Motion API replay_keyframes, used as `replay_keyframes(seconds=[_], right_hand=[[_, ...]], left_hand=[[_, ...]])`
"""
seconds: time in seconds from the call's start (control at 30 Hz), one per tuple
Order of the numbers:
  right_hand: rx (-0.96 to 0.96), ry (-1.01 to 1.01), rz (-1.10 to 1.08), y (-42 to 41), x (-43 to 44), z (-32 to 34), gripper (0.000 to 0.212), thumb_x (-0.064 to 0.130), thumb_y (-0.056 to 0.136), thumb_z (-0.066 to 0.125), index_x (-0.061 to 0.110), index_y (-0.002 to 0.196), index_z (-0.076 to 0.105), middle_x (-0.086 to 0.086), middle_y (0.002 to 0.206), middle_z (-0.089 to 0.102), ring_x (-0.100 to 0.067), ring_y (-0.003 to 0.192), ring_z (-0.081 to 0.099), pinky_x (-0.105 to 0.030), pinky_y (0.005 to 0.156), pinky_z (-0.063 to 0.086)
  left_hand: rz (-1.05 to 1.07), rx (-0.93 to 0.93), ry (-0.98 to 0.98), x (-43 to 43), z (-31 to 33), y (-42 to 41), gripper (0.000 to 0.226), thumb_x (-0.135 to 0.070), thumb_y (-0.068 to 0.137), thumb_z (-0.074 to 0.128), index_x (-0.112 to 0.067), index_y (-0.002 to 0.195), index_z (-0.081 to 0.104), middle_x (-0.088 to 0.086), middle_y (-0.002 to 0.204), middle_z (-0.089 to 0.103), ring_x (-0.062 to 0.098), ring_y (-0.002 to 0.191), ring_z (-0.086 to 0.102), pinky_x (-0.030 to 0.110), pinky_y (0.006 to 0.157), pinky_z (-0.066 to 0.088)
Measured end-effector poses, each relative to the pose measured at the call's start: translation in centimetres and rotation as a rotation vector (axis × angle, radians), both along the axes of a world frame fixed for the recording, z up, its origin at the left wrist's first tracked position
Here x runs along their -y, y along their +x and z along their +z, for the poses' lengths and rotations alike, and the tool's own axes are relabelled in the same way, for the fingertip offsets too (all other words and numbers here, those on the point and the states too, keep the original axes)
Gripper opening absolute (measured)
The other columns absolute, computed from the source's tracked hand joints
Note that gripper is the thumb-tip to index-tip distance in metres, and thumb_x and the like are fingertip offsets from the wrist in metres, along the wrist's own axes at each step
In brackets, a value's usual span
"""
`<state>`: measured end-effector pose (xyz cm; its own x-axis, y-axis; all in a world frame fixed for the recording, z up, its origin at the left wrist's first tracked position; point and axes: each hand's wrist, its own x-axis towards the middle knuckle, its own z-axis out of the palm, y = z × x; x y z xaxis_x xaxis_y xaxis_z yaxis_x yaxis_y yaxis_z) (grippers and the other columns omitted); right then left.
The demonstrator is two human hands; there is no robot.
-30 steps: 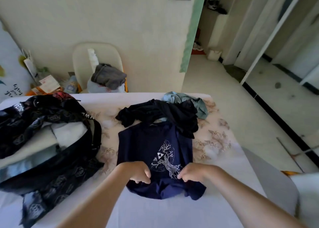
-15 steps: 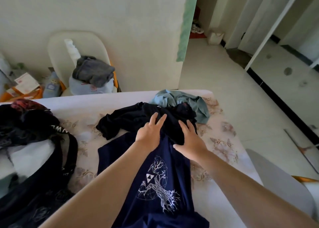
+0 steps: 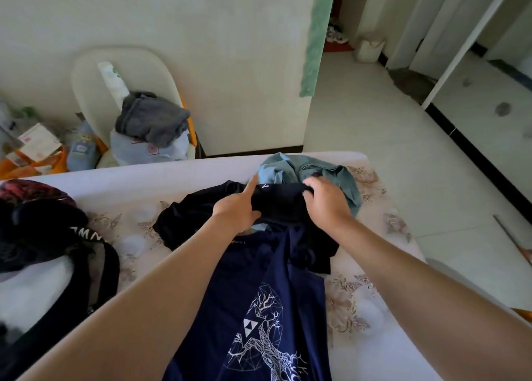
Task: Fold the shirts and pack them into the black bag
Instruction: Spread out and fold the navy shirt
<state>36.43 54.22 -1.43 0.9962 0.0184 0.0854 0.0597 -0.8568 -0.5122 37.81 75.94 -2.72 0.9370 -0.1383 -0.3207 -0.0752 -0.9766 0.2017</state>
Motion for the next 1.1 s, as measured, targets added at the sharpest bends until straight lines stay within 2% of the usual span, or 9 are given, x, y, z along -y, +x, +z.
replay_keyframes(seconds=[0.13,0.27,0.4,0.57,0.67,0.8,0.93,1.0,1.1], right_hand=[[0.222,0.067,0.052,2.8,-1.1,3.9,0.023,0.008,0.094,0.056,0.008,0.116,0.064,-0.01,0.116,0.061,-0.03,0.104,0.06,-0.038,0.09,0.046],[0.303,0.063,0.039,4.2,-0.2,4.0,0.031,0.005,0.093,0.057,0.005,0.124,0.059,-0.013,0.123,0.054,-0.033,0.103,0.06,-0.04,0.084,0.049],[-0.024,-0.076,0.057,1.7,0.5,0.0,0.082,0.008,0.089,0.061,0.029,0.156,0.019,-0.014,0.161,0.016,-0.036,0.126,0.05,-0.043,0.09,0.054],[-0.057,-0.135,0.069,-7.3,-0.8,-6.1,0.05,0.01,0.084,0.061,0.018,0.131,0.049,-0.01,0.142,0.037,-0.033,0.124,0.05,-0.043,0.098,0.045],[-0.201,-0.273,0.189,-12.5,-1.5,-8.1,0.047,0.025,0.094,0.055,0.024,0.139,0.042,-0.006,0.151,0.028,-0.028,0.136,0.04,-0.038,0.108,0.036],[-0.356,-0.419,0.301,-15.8,-1.2,-8.8,0.059,0.038,0.105,0.038,0.03,0.159,0.013,-0.004,0.166,0.007,-0.025,0.153,0.007,-0.041,0.121,0.018],[-0.337,-0.342,0.204,-17.1,-1.0,-8.1,0.055,0.027,0.099,0.056,0.021,0.15,0.037,-0.004,0.138,0.052,-0.025,0.129,0.048,-0.037,0.106,0.041],[-0.295,-0.248,0.154,-17.5,-1.1,-7.9,0.034,0.018,0.093,0.06,0.016,0.127,0.056,-0.004,0.107,0.064,-0.028,0.102,0.064,-0.038,0.086,0.051],[-0.242,-0.323,0.033,-17.5,-0.4,-7.0,0.005,0.013,0.091,0.051,0.013,0.091,0.055,-0.004,0.089,0.06,-0.03,0.08,0.066,-0.036,0.067,0.05]], left_hand=[[0.097,0.038,-0.225,0.1,1.7,1.9,0.03,-0.03,0.094,0.054,-0.024,0.124,0.051,0.006,0.098,0.067,0.032,0.088,0.065,0.039,0.072,0.052],[0.318,0.377,-0.502,-0.3,3.6,3.5,0.033,-0.014,0.099,0.043,-0.02,0.131,0.047,0.004,0.092,0.06,0.032,0.089,0.062,0.034,0.066,0.042],[0.133,0.2,-0.482,-0.7,1.7,1.2,0.075,-0.015,0.097,0.053,-0.032,0.156,0.009,0.002,0.137,0.054,0.023,0.115,0.058,0.038,0.09,0.051],[-0.069,0.095,-0.35,-2.0,-5.8,-5.9,0.036,-0.015,0.092,0.058,-0.026,0.126,0.061,0.001,0.138,0.048,0.024,0.128,0.046,0.044,0.106,0.042],[-0.237,-0.117,-0.057,-3.0,-8.3,-10.1,0.062,-0.038,0.098,0.052,-0.032,0.154,0.026,-0.003,0.164,0.003,0.023,0.152,0.001,0.045,0.123,0.013],[-0.168,-0.152,0.179,-4.9,-8.6,-13.5,0.072,-0.055,0.102,0.028,-0.034,0.153,-0.018,0.004,0.156,-0.035,0.023,0.147,-0.027,0.046,0.122,-0.002],[-0.021,-0.069,0.265,-7.0,-7.8,-15.8,0.073,-0.052,0.103,0.027,-0.026,0.153,-0.018,0.012,0.16,-0.026,0.032,0.149,-0.021,0.05,0.121,-0.001],[0.014,0.127,0.143,-7.2,-7.3,-17.3,0.07,-0.039,0.102,0.043,-0.023,0.158,0.005,0.013,0.164,-0.003,0.033,0.151,-0.001,0.048,0.121,0.011],[-0.02,0.338,-0.055,-6.7,-7.6,-20.3,0.051,-0.029,0.088,0.066,-0.023,0.136,0.051,0.004,0.141,0.044,0.027,0.127,0.045,0.042,0.103,0.043]])
